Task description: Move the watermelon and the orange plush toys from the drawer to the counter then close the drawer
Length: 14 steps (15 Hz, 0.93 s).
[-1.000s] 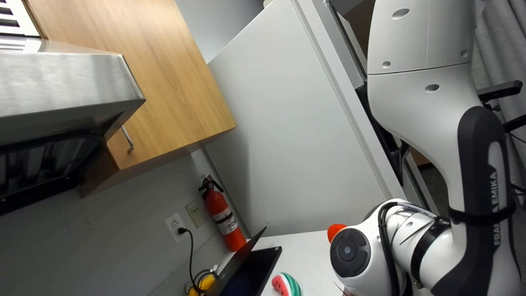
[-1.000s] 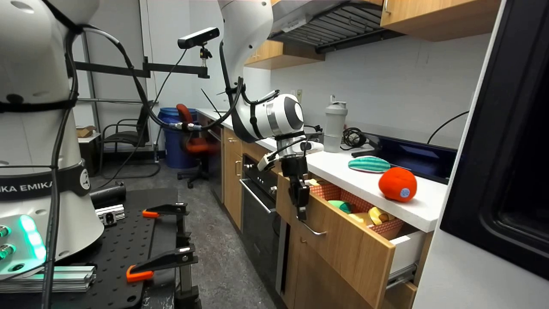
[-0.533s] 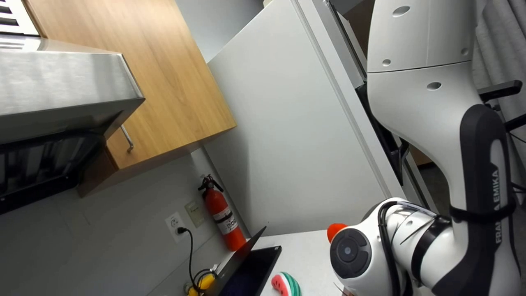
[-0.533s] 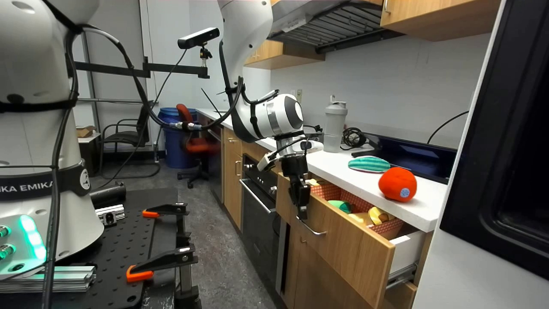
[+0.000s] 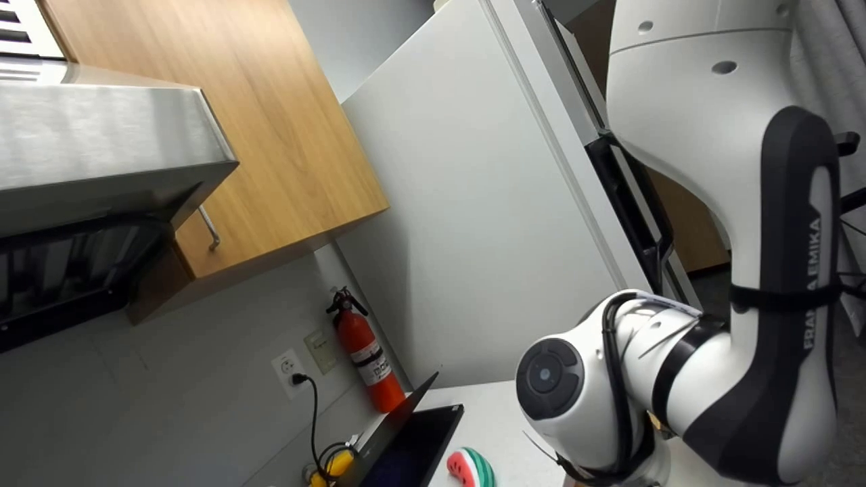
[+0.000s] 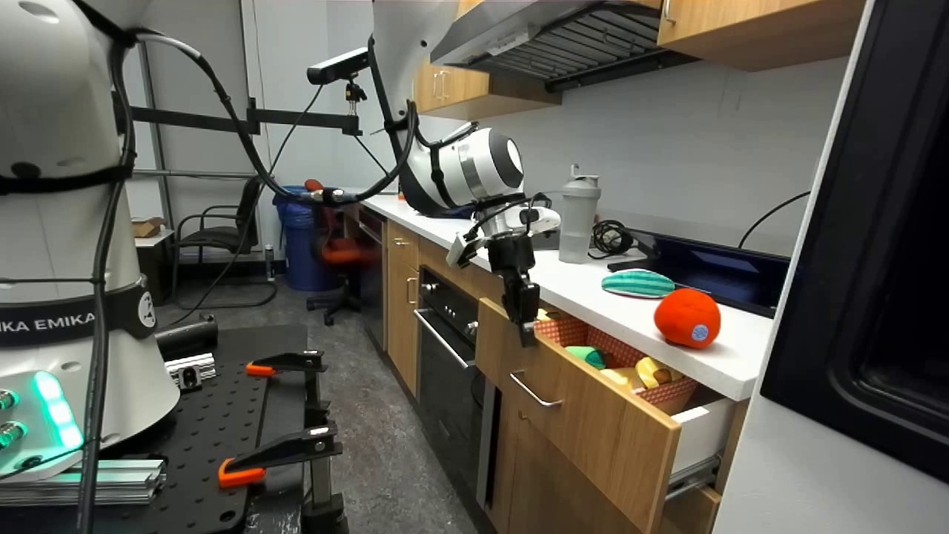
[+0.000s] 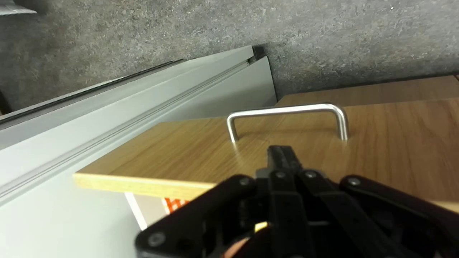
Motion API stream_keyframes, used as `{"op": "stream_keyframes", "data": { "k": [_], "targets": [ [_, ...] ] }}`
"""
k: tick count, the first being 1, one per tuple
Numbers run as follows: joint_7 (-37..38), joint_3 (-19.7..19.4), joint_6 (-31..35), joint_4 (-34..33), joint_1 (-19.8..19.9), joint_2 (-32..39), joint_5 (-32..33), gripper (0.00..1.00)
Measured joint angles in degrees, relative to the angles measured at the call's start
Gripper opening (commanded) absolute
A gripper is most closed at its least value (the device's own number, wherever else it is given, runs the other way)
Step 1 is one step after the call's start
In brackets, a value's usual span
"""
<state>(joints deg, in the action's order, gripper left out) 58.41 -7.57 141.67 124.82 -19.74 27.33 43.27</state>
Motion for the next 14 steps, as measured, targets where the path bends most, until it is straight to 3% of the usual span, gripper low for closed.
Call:
{"op": "stream_keyframes", "data": {
  "k": [8, 9, 11, 14],
  "targets": [
    [0.0, 4.22, -6.17, 5.96, 1.9, -12.16, -0.02, 0.0],
    [0.0, 4.77, -6.65, 6.89, 2.34, -13.55, -0.09, 0.26],
    [0.0, 5.85, -7.21, 8.8, 3.29, -16.39, -0.4, 0.34],
    [0.0, 7.47, -7.7, 11.67, 4.5, -20.54, -0.64, 0.57]
  ]
}}
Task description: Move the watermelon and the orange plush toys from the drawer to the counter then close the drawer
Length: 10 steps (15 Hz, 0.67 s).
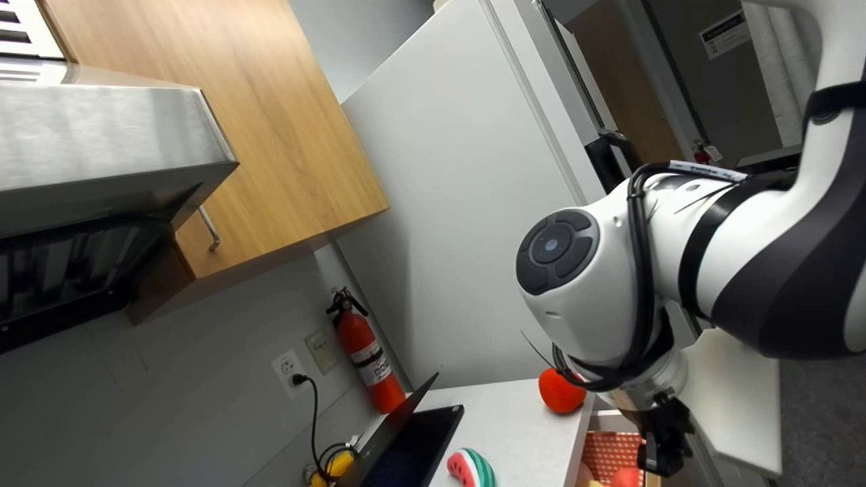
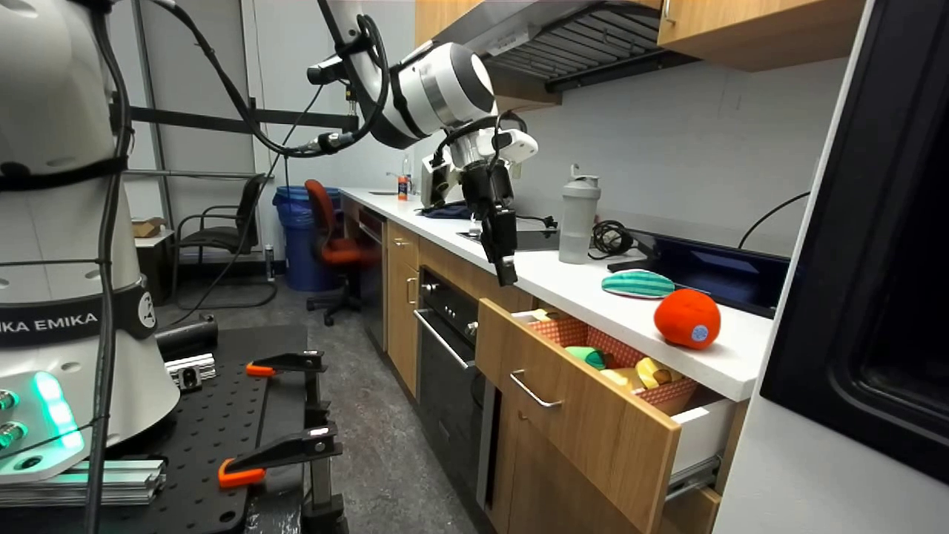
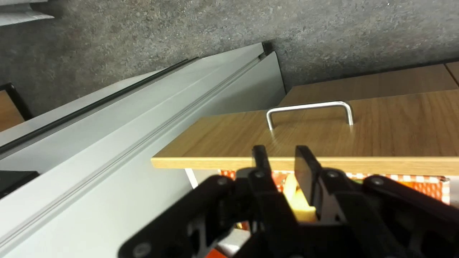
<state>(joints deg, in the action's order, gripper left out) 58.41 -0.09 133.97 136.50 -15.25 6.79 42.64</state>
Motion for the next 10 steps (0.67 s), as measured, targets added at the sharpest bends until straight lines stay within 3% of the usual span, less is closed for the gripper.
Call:
{"op": "stream_keyframes", "data": {
  "k": [5, 6, 10],
  "targets": [
    [0.0, 2.82, 0.0, 4.66, 1.3, -6.84, 0.0, 0.95],
    [0.0, 3.33, 0.0, 5.5, 1.53, -8.18, 0.0, 1.0],
    [0.0, 5.35, 0.0, 8.92, 2.4, -13.76, -0.64, 1.0]
  ]
}}
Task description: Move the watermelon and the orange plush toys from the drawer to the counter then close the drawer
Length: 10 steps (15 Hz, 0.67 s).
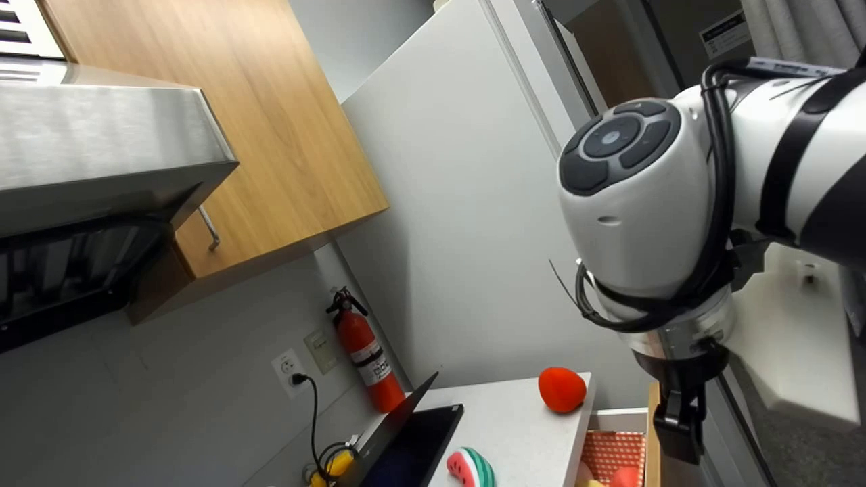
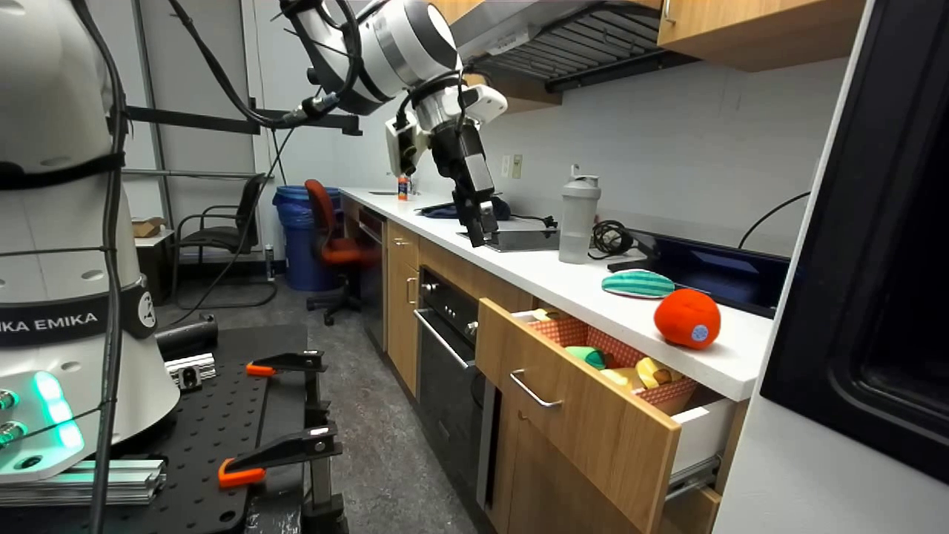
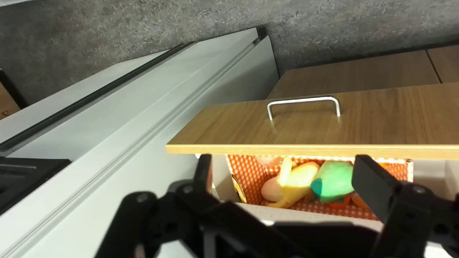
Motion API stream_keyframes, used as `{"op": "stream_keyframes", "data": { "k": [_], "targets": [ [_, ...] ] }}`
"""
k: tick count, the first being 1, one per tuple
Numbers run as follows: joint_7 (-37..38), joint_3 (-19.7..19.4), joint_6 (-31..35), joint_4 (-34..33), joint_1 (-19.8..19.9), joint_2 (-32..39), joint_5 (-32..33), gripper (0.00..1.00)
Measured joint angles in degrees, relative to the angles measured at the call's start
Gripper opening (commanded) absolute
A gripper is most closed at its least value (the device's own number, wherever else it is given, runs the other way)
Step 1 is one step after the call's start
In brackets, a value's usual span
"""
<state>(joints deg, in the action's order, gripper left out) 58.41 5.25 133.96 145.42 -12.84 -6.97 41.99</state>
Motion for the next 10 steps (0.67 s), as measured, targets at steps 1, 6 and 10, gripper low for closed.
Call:
{"op": "stream_keyframes", "data": {
  "k": [1, 6, 10],
  "targets": [
    [0.0, 0.47, 0.0, 0.9, 0.15, -1.43, -0.51, 1.0],
    [-2.53, 2.45, -0.01, 5.18, 0.33, -8.24, -8.24, 1.0],
    [-2.97, 2.73, -0.01, 6.45, 0.33, -10.22, -9.14, 1.0]
  ]
}}
